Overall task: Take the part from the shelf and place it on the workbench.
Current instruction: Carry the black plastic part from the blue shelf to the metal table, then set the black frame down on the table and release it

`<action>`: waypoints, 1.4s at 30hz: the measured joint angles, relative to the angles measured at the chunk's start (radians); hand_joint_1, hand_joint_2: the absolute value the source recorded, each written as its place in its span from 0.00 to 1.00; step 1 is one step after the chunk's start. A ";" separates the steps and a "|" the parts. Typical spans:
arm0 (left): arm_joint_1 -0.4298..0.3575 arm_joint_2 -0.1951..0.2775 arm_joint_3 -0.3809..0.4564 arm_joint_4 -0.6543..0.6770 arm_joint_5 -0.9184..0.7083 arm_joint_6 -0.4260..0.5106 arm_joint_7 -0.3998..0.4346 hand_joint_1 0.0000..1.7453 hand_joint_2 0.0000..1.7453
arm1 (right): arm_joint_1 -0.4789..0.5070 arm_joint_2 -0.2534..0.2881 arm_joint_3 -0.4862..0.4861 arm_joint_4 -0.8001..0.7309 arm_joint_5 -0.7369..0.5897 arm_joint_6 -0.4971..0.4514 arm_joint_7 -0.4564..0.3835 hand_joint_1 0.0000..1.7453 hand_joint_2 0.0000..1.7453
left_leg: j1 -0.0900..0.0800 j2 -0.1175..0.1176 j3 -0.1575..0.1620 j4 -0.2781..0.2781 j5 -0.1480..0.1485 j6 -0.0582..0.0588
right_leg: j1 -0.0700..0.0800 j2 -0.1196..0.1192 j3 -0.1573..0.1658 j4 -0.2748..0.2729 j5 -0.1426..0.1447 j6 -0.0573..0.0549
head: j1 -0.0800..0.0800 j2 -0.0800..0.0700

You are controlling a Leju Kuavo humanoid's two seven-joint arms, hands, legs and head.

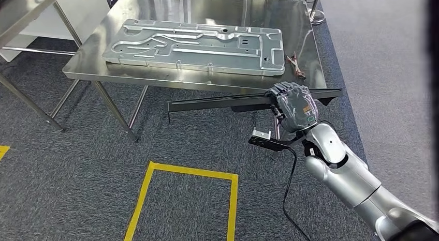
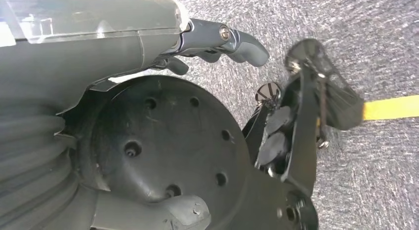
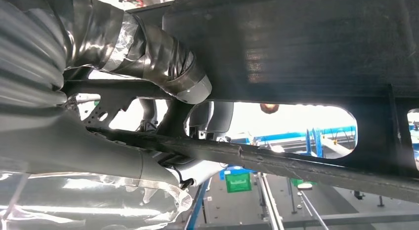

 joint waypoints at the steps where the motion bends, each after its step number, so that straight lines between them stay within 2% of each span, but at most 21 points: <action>1: 0.001 0.000 0.000 0.000 0.000 0.000 0.000 0.00 1.00 | -0.001 0.002 0.000 0.001 0.002 0.000 0.000 1.00 1.00 | -0.001 -0.002 0.030 -0.068 0.030 0.005 | 0.001 0.002 0.005 0.000 -0.004 0.004 | 0.000 0.000; 3: 0.001 0.001 0.000 0.000 0.000 0.000 0.001 0.00 1.00 | -0.005 0.008 0.002 0.005 0.010 0.000 0.000 1.00 1.00 | -0.005 -0.006 0.064 -0.143 0.050 0.014 | 0.004 0.005 0.010 -0.001 -0.009 0.015 | 0.000 0.000; 7: -0.001 0.001 -0.004 0.000 -0.004 -0.004 0.010 0.00 1.00 | -0.024 0.034 0.011 0.035 0.035 -0.002 0.004 1.00 1.00 | -0.004 -0.006 0.077 -0.165 0.051 0.038 | 0.001 0.003 0.009 0.005 -0.018 0.038 | 0.000 0.000; 9: -0.001 0.001 -0.008 0.000 -0.009 -0.005 0.015 0.00 1.00 | -0.039 0.045 0.015 0.054 0.040 -0.002 0.004 1.00 1.00 | -0.003 -0.005 0.085 -0.175 0.053 0.050 | 0.000 -0.001 -0.032 0.089 -0.061 0.042 | 0.000 0.000; 11: -0.001 0.001 -0.014 0.000 -0.010 -0.006 0.019 0.00 1.00 | -0.055 0.054 0.017 0.073 0.042 -0.002 0.006 1.00 1.00 | -0.007 -0.005 0.088 -0.175 0.050 0.057 | 0.001 -0.002 -0.107 0.219 -0.112 0.045 | 0.000 0.000; 12: 0.000 0.001 -0.016 0.000 -0.011 -0.006 0.020 0.00 1.00 | -0.062 0.056 0.017 0.082 0.042 -0.001 0.006 1.00 1.00 | -0.008 -0.005 0.089 -0.174 0.047 0.059 | 0.001 -0.002 -0.135 0.263 -0.118 0.046 | 0.000 0.000; 13: 0.000 0.001 -0.018 0.000 -0.011 -0.006 0.021 0.00 1.00 | -0.069 0.058 0.017 0.088 0.042 0.001 0.006 1.00 1.00 | -0.010 -0.006 0.092 -0.173 0.043 0.059 | 0.001 -0.002 -0.146 0.269 -0.104 0.045 | 0.000 0.000; 14: 0.000 0.001 -0.019 0.000 -0.010 -0.006 0.021 0.00 1.00 | -0.077 0.058 0.018 0.093 0.041 0.005 0.006 1.00 1.00 | -0.010 -0.007 0.098 -0.172 0.038 0.058 | 0.002 -0.002 -0.138 0.238 -0.071 0.044 | 0.000 0.000; 16: 0.002 0.001 -0.019 0.000 -0.010 -0.006 0.021 0.00 1.00 | -0.100 0.055 0.018 0.096 0.037 0.020 0.008 1.00 1.00 | -0.011 -0.008 0.111 -0.169 0.027 0.054 | 0.004 -0.006 -0.084 0.111 0.007 0.036 | 0.000 0.000; 18: 0.003 0.001 -0.020 0.001 -0.009 -0.005 0.019 0.00 1.00 | -0.129 0.047 0.017 0.096 0.027 0.036 0.012 1.00 1.00 | -0.015 -0.008 0.115 -0.165 0.017 0.046 | 0.011 -0.010 -0.044 0.018 0.037 0.026 | 0.001 0.000; 20: 0.003 0.001 -0.020 0.002 -0.008 -0.005 0.017 0.00 1.00 | -0.150 0.036 0.017 0.095 0.019 0.048 0.015 1.00 1.00 | -0.017 -0.007 0.114 -0.165 0.012 0.036 | 0.017 -0.009 -0.038 -0.001 0.030 0.017 | 0.001 0.000; 23: 0.004 0.003 -0.020 0.002 -0.006 -0.004 0.012 0.00 1.00 | -0.161 0.021 0.016 0.087 0.014 0.055 0.016 1.00 1.00 | -0.016 -0.007 0.105 -0.135 -0.013 0.018 | 0.008 -0.006 -0.024 -0.010 0.024 0.005 | 0.001 0.000; 24: 0.003 0.003 -0.020 0.002 -0.005 -0.004 0.010 0.00 1.00 | -0.163 0.017 0.016 0.083 0.013 0.056 0.016 1.00 1.00 | -0.014 -0.007 0.084 -0.091 -0.034 0.011 | 0.004 -0.006 -0.017 -0.013 0.021 0.000 | 0.001 0.000; 27: 0.001 0.004 -0.020 0.002 -0.002 -0.006 0.007 0.00 1.00 | -0.166 0.013 0.016 0.074 0.014 0.058 0.016 1.00 1.00 | -0.005 -0.007 -0.026 0.101 -0.096 -0.001 | 0.005 -0.006 -0.003 -0.012 0.008 -0.007 | 0.001 0.000; 28: 0.001 0.004 -0.020 0.002 -0.001 -0.007 0.006 0.00 1.00 | -0.165 0.013 0.016 0.073 0.014 0.059 0.016 1.00 1.00 | -0.002 -0.007 -0.049 0.127 -0.088 -0.004 | 0.004 -0.005 0.003 -0.011 0.003 -0.006 | 0.001 0.000; 29: 0.000 0.004 -0.020 0.002 0.000 -0.008 0.006 0.00 1.00 | -0.165 0.012 0.016 0.071 0.014 0.060 0.016 1.00 1.00 | 0.000 -0.007 -0.054 0.116 -0.062 -0.005 | 0.003 -0.003 0.010 -0.010 -0.003 -0.004 | 0.001 0.000; 31: 0.000 0.005 -0.020 0.002 0.000 -0.009 0.005 0.00 1.00 | -0.166 0.012 0.016 0.068 0.015 0.061 0.016 1.00 1.00 | 0.003 -0.007 -0.017 0.005 0.024 -0.004 | 0.001 0.000 0.026 -0.007 -0.017 0.002 | 0.001 0.000; 33: 0.000 0.006 -0.020 0.002 0.000 -0.010 0.004 0.00 1.00 | -0.169 0.012 0.017 0.065 0.017 0.062 0.017 1.00 1.00 | 0.000 -0.009 0.027 -0.102 0.068 0.003 | 0.002 0.003 0.034 -0.004 -0.028 0.013 | 0.001 0.000; 38: -0.001 0.007 -0.021 0.002 0.002 -0.013 0.006 0.00 1.00 | -0.179 0.014 0.018 0.065 0.031 0.068 0.022 1.00 1.00 | -0.002 -0.013 0.052 -0.152 0.058 0.037 | 0.001 0.002 0.032 0.000 -0.040 0.040 | 0.001 0.000; 40: -0.001 0.007 -0.021 0.002 0.002 -0.014 0.008 0.00 1.00 | -0.188 0.016 0.019 0.069 0.040 0.067 0.024 1.00 1.00 | -0.001 -0.012 0.063 -0.161 0.056 0.048 | 0.001 -0.001 -0.009 0.079 -0.078 0.043 | 0.002 0.000; 42: -0.001 0.006 -0.021 0.002 0.002 -0.013 0.010 0.00 1.00 | -0.192 0.022 0.023 0.079 0.050 0.066 0.028 1.00 1.00 | -0.006 -0.012 0.071 -0.162 0.050 0.057 | 0.003 -0.002 -0.089 0.215 -0.125 0.042 | 0.002 0.000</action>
